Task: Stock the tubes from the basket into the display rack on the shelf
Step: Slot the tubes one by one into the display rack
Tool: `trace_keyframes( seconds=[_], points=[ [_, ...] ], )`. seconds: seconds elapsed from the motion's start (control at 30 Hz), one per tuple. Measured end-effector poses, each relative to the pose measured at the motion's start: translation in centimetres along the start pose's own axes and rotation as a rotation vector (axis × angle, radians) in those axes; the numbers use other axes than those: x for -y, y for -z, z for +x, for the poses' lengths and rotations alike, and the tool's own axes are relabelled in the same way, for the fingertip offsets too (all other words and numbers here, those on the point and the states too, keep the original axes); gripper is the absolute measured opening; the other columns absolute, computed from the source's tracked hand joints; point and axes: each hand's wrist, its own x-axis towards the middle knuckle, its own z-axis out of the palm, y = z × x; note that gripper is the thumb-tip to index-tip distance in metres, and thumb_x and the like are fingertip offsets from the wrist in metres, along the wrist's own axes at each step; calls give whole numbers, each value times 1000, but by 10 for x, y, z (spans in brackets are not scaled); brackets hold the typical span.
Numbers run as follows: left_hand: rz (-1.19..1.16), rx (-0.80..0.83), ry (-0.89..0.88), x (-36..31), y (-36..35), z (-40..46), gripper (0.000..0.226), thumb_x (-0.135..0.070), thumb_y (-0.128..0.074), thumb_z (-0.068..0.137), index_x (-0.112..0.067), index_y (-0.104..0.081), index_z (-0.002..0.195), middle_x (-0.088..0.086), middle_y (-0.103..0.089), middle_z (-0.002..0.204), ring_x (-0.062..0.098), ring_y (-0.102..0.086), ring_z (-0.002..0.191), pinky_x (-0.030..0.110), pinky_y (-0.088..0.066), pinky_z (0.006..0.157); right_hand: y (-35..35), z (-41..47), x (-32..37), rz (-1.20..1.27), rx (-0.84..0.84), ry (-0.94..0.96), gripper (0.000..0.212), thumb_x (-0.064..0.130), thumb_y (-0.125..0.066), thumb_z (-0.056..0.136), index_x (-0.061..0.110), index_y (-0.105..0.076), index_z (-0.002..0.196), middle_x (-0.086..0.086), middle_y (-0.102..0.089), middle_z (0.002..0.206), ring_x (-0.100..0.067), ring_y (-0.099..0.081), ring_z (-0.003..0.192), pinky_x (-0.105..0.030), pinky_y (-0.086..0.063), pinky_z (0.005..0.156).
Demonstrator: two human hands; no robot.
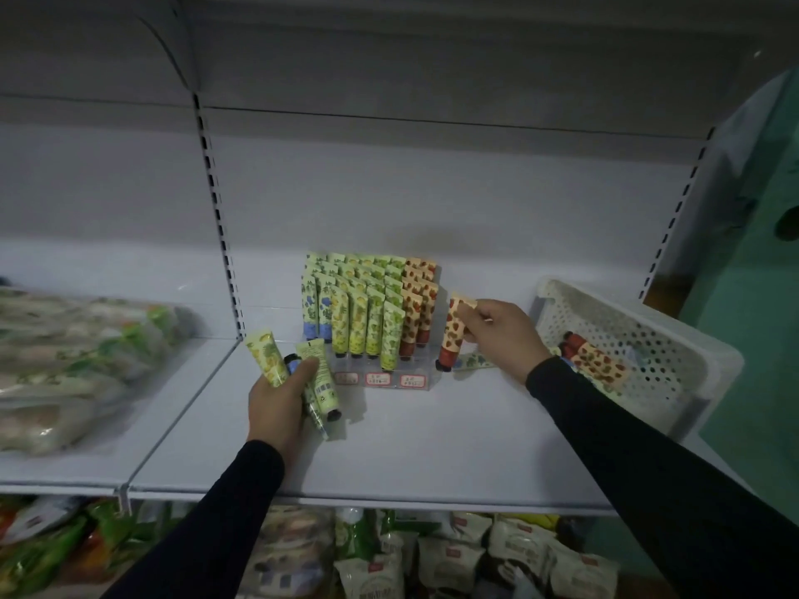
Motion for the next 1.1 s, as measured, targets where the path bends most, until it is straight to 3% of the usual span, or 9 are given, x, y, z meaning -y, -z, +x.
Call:
trace_keyframes(
  seconds=[0.07, 0.13, 0.23, 0.33, 0.43, 0.6, 0.77, 0.97, 1.1],
  points=[
    [25, 34, -8, -1, -1, -1, 9, -15, -73, 87, -8, -70, 92, 12, -73, 85, 30, -69, 77, 46, -58, 75, -2, 6, 6, 7, -35, 41, 28, 34, -59, 94, 11, -72, 85, -5, -72, 85, -23, -69, 86, -39, -53, 80],
    [16, 58, -11, -1, -2, -4, 6, -12, -71, 89, -7, -70, 91, 10, -73, 80, 28, -70, 72, 39, -58, 65, -4, 13, 7, 59, -81, 47, 17, 31, -66, 90, 17, -76, 92, 4, -73, 89, -16, -69, 87, -41, -55, 87],
    [-42, 73, 3, -5, -7, -11, 2, -7, -67, 91, -5, -67, 91, 8, -73, 75, 22, -70, 63, 30, -55, 53, -11, 20, 7, 137, -134, 40, 8, 29, -72, 85, 23, -77, 87, 5, -74, 87, -18, -70, 87, -46, -55, 89],
    [-87, 82, 15, -8, -10, -15, 7, -3, -64, 92, -7, -65, 86, 6, -69, 66, 20, -67, 58, 30, -54, 48, -18, 21, 9, 148, -153, 52, 9, 30, -73, 85, 22, -77, 87, 6, -74, 85, -15, -70, 86, -41, -55, 90],
    [-77, 80, 19, -7, -10, -14, 8, -4, -65, 91, -7, -65, 84, 7, -68, 66, 23, -66, 57, 32, -53, 46, -23, 20, 11, 98, -159, 50, 19, 32, -72, 87, 15, -78, 92, 3, -74, 86, -13, -68, 85, -31, -54, 87],
    [-83, 87, 23, -8, -10, -14, 4, -4, -64, 92, -6, -68, 90, 9, -73, 73, 26, -70, 64, 33, -54, 51, -30, 22, 7, 91, -144, 48, 24, 32, -69, 88, 11, -77, 97, -2, -75, 88, -14, -68, 84, -26, -50, 80],
    [-106, 104, 37, -10, -13, -18, 6, -2, -62, 93, -4, -65, 89, 8, -72, 67, 20, -69, 55, 30, -53, 45, -32, 22, 11, 34, -143, 88, 27, 29, -69, 89, 8, -76, 105, -4, -73, 103, -9, -64, 88, -18, -43, 80],
    [-88, 85, 45, -7, -9, -11, 3, -4, -66, 91, -6, -68, 91, 10, -74, 76, 26, -71, 67, 33, -56, 54, -34, 22, 9, 40, -168, 88, 29, 25, -73, 86, 10, -72, 110, 0, -68, 93, -5, -62, 80, -10, -48, 76],
    [-109, 85, 63, -8, -11, -14, 4, -3, -64, 92, -4, -68, 93, 12, -74, 78, 25, -72, 66, 33, -56, 53, -35, 25, 11, -3, -175, 91, 23, 27, -72, 86, 12, -73, 103, 1, -68, 92, 7, -57, 76, 3, -39, 63]
  ],
)
